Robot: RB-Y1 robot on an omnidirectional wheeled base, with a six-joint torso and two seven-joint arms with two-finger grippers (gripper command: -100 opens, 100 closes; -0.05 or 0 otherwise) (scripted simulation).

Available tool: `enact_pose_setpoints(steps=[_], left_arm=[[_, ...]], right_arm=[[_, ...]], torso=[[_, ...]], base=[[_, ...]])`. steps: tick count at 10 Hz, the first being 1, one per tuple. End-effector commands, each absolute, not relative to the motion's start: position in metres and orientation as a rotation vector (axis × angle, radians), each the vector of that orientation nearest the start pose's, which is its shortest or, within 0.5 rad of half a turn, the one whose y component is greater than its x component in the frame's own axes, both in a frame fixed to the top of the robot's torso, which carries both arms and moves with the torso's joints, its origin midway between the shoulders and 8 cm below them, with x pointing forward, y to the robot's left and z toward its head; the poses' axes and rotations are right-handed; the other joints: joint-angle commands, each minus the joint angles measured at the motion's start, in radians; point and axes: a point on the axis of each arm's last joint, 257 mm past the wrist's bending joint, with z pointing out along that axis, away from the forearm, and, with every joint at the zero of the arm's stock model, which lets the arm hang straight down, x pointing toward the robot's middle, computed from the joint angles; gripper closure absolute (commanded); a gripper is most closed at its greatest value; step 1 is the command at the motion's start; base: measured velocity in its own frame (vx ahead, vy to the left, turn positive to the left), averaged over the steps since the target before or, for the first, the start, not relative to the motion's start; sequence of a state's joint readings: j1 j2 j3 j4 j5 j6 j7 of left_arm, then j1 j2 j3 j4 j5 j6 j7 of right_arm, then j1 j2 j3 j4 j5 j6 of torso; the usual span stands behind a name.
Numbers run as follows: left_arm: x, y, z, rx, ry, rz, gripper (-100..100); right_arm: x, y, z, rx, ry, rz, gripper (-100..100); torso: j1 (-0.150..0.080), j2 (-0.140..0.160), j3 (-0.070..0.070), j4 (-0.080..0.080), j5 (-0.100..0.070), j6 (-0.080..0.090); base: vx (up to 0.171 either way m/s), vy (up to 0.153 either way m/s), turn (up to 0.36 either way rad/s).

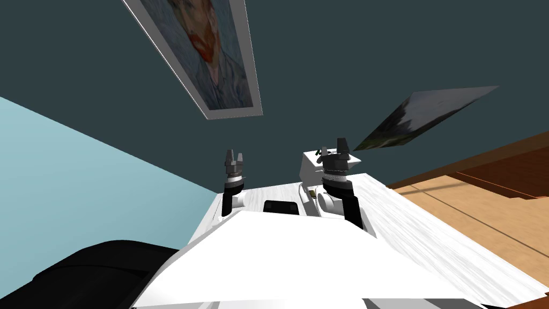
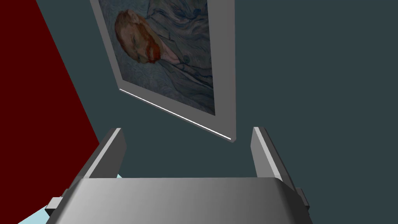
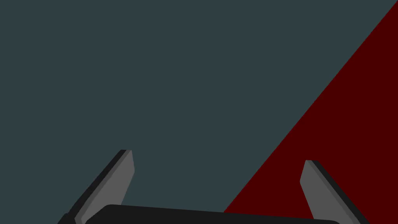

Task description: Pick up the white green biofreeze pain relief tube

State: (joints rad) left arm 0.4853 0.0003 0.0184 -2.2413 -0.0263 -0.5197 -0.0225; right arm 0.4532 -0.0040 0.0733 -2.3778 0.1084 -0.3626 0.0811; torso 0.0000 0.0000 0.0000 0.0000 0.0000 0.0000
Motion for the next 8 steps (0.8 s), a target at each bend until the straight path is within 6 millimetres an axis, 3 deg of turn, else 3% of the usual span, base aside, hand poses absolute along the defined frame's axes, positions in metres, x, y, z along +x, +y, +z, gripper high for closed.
enact_pose_setpoints(steps=[1, 8], left_arm=[[0.349, 0.282, 0.016, -0.635, 0.635, -1.251, 0], [0.349, 0.282, 0.016, -0.635, 0.635, -1.251, 0]], right_arm=[[0.353, -0.238, 0.052, 0.546, 0.728, 1.224, -100], [0.361, -0.257, 0.004, 0.559, 0.971, 1.034, -100]], torso=[[0.0, 0.0, 0.0, 0.0, 0.0, 0.0], [-0.002, -0.004, -0.002, -0.001, 0.0, 0.0]], base=[[0.008, -0.005, 0.008], [0.041, -0.022, 0.018]])
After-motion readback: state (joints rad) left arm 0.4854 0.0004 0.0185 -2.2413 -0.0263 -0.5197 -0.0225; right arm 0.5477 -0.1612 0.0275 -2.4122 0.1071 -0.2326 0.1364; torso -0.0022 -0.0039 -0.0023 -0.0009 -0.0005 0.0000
